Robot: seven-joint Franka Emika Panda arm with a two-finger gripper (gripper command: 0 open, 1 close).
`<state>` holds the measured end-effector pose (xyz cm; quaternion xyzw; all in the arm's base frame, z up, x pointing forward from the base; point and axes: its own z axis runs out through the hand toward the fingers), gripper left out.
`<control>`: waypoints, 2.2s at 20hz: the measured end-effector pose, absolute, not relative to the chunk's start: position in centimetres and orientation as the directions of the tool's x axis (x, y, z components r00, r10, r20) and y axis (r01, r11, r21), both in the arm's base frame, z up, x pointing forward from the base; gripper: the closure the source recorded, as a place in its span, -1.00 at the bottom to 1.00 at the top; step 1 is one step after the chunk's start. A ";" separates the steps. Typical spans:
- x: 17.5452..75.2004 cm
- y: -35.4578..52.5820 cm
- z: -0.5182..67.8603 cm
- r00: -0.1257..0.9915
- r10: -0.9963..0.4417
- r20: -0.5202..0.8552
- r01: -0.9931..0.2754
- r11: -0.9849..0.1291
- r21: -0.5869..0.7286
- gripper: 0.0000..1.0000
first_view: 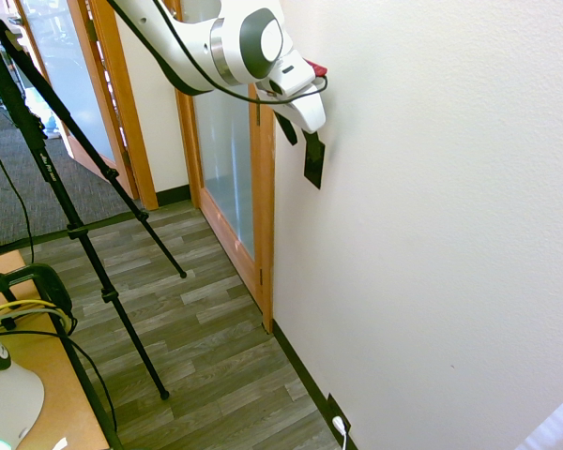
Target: Turn off the light
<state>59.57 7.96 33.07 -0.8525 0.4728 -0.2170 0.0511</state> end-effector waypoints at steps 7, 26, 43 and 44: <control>59.8 8.0 32.9 0.460 -0.828 0.321 -0.785 -0.548 -0.289 1.00; 61.2 8.3 31.6 0.445 -0.834 0.326 -0.797 -0.535 -0.281 1.00; 60.1 8.1 30.9 0.401 -0.856 0.326 -0.805 -0.499 -0.320 1.00; 59.3 7.9 31.5 0.388 -0.861 0.328 -0.804 -0.491 -0.336 1.00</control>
